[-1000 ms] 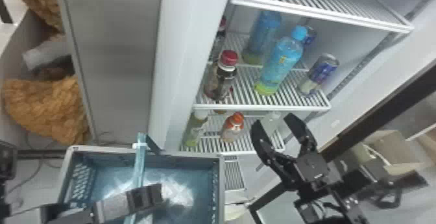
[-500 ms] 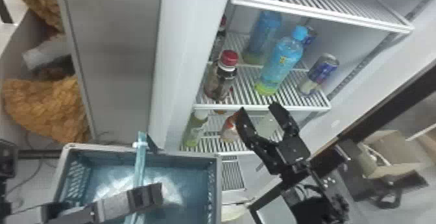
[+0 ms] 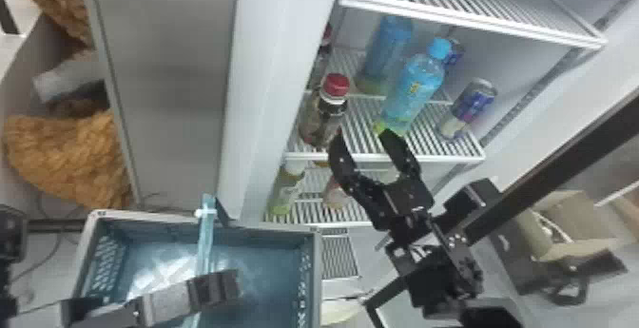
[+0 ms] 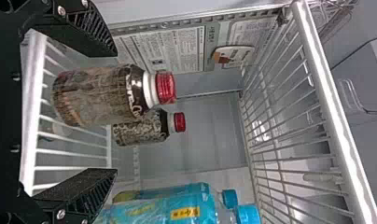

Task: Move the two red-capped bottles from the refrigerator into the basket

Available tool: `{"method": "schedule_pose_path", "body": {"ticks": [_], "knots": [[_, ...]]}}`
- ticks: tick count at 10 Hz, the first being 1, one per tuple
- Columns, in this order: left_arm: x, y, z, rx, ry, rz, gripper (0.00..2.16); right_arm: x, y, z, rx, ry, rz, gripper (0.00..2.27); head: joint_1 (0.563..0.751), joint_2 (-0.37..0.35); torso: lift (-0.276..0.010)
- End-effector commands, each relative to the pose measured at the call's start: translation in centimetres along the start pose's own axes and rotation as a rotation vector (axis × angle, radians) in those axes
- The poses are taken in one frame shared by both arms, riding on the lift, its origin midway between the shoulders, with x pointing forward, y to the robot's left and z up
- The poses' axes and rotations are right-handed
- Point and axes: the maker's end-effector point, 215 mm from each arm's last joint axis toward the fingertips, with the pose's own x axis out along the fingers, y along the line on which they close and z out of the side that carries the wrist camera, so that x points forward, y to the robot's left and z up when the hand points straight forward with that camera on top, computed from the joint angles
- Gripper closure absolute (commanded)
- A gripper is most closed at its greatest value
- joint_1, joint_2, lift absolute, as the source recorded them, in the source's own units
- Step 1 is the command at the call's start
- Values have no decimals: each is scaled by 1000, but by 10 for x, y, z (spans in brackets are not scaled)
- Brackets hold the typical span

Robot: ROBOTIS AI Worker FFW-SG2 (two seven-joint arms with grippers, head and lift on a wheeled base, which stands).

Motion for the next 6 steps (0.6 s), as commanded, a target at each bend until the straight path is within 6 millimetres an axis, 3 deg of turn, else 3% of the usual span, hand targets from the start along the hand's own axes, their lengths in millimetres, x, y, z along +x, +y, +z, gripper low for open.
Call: {"method": "schedule_pose_path", "body": {"ticks": [1,6], "knots": [[0,0,0,0,1,0,1207,14,5,-1,10,-11,13,122,695,-350,0],[1,0,-1,-1,5,-1,1207,49,14,-12,25,-11,31,124,695,-307,0]]}}
